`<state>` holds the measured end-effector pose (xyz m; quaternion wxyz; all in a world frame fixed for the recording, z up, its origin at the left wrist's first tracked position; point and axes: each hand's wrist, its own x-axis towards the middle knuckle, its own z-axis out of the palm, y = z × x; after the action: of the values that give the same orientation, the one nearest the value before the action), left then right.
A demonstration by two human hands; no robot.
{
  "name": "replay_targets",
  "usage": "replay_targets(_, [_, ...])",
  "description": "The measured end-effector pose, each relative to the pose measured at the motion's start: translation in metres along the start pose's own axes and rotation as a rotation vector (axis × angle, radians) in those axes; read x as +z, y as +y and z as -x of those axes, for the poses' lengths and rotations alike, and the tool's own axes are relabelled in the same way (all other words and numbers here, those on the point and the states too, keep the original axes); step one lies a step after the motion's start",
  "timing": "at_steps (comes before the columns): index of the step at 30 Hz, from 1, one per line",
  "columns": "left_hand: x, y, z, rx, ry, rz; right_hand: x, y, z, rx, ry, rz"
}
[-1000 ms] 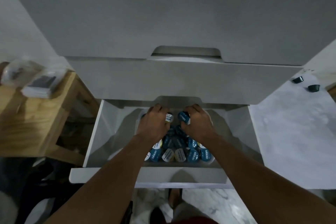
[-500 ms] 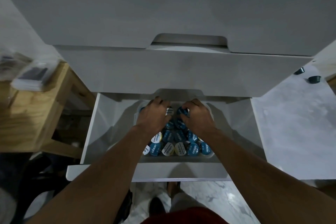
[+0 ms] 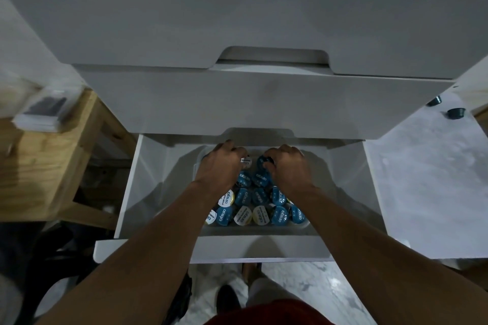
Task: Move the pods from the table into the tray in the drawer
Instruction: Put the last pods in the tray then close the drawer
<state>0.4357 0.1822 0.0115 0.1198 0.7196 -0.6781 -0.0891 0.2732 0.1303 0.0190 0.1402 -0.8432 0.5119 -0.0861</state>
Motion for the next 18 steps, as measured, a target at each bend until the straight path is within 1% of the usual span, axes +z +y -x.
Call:
replay_targets(8, [-0.003,0.002,-0.001,-0.001,0.003,-0.041,0.0,-0.005,-0.004,0.03,0.01,-0.031])
replay_targets(11, [-0.004,0.003,-0.002,0.0,-0.013,-0.044,-0.002,-0.007,-0.004,0.047,-0.014,-0.06])
replay_targets(18, [-0.008,0.003,-0.007,-0.003,-0.071,-0.051,-0.01,-0.008,-0.006,0.016,-0.078,-0.051])
